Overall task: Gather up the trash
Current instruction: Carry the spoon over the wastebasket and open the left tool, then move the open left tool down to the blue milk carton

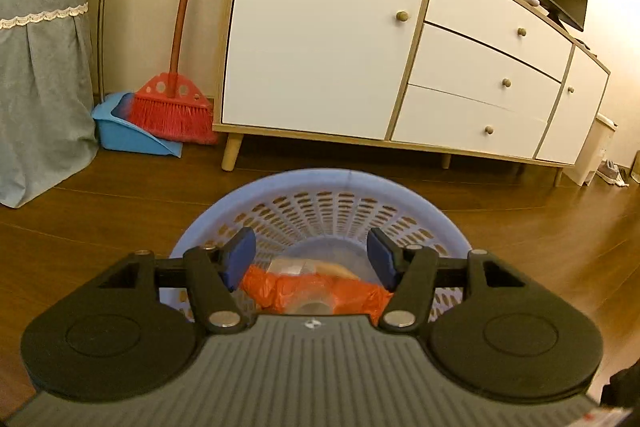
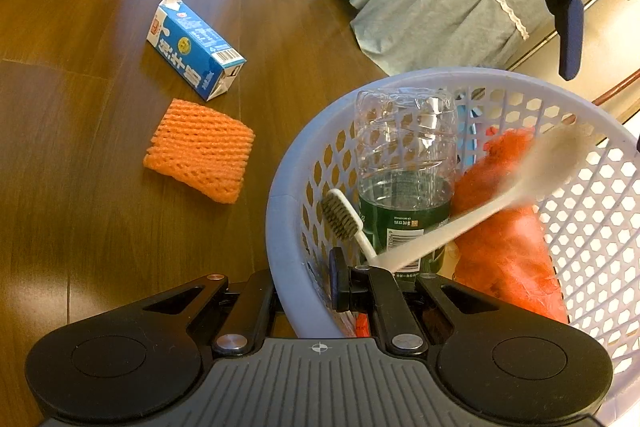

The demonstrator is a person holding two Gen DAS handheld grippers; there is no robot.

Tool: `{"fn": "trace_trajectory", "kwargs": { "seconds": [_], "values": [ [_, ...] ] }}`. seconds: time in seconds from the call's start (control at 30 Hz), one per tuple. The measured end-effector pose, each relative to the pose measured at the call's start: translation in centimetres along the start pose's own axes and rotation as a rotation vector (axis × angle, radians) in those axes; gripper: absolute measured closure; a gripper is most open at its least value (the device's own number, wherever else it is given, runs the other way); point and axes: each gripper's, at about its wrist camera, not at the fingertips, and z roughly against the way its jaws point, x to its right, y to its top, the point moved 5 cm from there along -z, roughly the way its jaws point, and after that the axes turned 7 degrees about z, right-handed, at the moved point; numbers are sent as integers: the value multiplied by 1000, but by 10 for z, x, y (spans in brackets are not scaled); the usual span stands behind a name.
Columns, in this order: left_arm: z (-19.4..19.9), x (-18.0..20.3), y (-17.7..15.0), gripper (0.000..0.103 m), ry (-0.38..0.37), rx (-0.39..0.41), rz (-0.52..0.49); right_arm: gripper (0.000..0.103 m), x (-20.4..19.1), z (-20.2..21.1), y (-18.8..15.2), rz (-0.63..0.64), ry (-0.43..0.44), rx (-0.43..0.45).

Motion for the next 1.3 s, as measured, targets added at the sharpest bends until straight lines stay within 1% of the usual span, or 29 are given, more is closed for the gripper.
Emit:
{"fn": "trace_trajectory", "kwargs": {
  "seconds": [0.23,0.43,0.77,0.9,1.07,1.17,1.23,1.3],
  "values": [
    [16,-18,-12,46,40,-17,6,98,0,-1,1,0,0,0],
    [37,-40,-25,46,82,-24,14,98,0,-1,2,5,0,-2],
    [78,-91,-58,46,189,-52,63,98,0,-1,1,5,0,-1],
    [98,-116,-81,46,257,-89,60,98,0,-1,1,4,1,-1],
    [116,-145,-118,46,350,-140,95,98,1,-1,1,7,1,-2],
    [124,-158,-142,46,380,-161,138,98,1,-1,0,10,0,-3],
    [126,-161,-155,43,397,-170,144,98,1,-1,0,11,-1,-4],
    [126,-163,-169,43,407,-195,143,98,1,-2,0,10,-1,-5]
  ]
}}
